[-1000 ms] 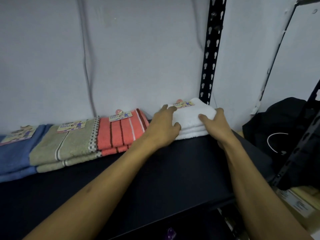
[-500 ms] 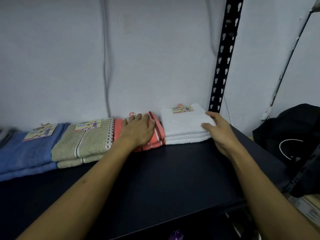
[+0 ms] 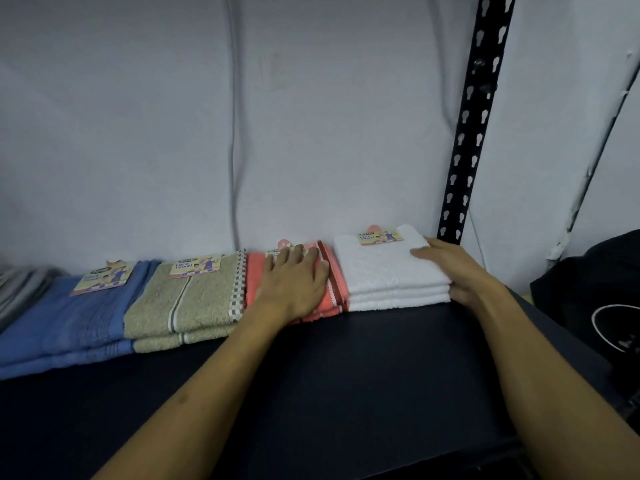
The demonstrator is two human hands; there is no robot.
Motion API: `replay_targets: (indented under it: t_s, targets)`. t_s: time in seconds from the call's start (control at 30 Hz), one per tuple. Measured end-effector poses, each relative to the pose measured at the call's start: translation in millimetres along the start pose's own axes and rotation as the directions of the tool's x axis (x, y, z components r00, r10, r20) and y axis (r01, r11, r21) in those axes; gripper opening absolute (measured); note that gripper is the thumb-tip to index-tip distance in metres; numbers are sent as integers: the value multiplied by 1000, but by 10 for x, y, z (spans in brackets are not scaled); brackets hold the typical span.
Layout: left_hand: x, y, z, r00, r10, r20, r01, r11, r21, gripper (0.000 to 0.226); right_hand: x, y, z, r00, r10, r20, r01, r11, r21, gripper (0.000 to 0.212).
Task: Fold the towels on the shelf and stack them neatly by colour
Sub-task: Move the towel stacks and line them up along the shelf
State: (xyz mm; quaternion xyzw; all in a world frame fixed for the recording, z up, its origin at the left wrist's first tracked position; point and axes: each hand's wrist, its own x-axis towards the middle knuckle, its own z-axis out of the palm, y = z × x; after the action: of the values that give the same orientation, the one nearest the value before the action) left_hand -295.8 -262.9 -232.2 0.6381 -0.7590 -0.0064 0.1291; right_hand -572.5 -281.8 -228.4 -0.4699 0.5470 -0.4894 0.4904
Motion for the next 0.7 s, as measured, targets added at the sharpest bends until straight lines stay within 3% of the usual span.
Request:
replay_targets:
  t_s: [0.07,0.23,0.7]
  targets:
    - [19,0,3,1000,9,-4,-9,1000,8,59,23,25,-6,999,-37,35,38,999,-39,34]
    - [24,8,5,1000,-7,-11,7,1000,12,58,114,39,-84,990,-27,136,20,999,50,39]
    - [57,37,23,996,-84,-9,84,996,10,61,402,29,-33,984,-37,176,37,999,3,39]
